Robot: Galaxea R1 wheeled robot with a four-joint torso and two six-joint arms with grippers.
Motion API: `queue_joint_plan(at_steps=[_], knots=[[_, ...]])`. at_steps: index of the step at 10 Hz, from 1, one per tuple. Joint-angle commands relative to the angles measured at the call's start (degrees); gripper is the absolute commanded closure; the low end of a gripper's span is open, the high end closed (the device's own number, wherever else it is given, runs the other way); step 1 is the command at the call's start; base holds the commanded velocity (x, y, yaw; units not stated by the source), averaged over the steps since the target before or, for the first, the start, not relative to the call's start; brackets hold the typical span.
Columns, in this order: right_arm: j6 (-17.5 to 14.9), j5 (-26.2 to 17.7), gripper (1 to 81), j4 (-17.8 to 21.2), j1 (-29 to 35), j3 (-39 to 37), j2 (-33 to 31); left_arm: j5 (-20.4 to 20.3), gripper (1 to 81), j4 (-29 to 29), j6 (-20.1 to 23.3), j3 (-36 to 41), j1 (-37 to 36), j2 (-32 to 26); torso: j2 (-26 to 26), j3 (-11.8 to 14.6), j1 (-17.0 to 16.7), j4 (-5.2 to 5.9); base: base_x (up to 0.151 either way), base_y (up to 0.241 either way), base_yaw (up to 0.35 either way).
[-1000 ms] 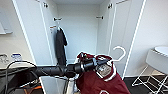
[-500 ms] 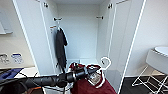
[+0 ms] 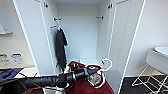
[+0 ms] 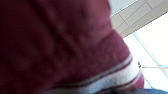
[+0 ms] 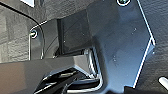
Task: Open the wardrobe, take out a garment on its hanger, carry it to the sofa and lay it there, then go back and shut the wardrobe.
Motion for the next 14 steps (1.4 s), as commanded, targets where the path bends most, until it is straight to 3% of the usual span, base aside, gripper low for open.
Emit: queue_joint_plan(at_steps=[1, 6, 14], knots=[[-0.2, -2.5, 1.0, -0.4, 1.6, 0.5, 0.6, -5.2, 81.1, 1.8, 0.9, 2.6, -9.4, 0.2, 0.0, 0.0, 0.0, 0.00, 0.000, 0.000, 0.000], [-0.2, -2.5, 1.0, -0.4, 1.5, 0.3, 0.6, -6.7, 81.1, 3.0, 0.7, 2.6, -8.1, 0.6, 0.0, 0.0, 0.0, 0.00, 0.000, 0.000, -0.020], [-0.2, -2.5, 1.0, -0.3, 1.5, 0.3, 0.4, -6.7, 81.1, 3.0, 0.0, 3.2, -8.1, 0.5, 0.0, 0.0, 0.0, 0.00, 0.000, 0.000, -0.262]])
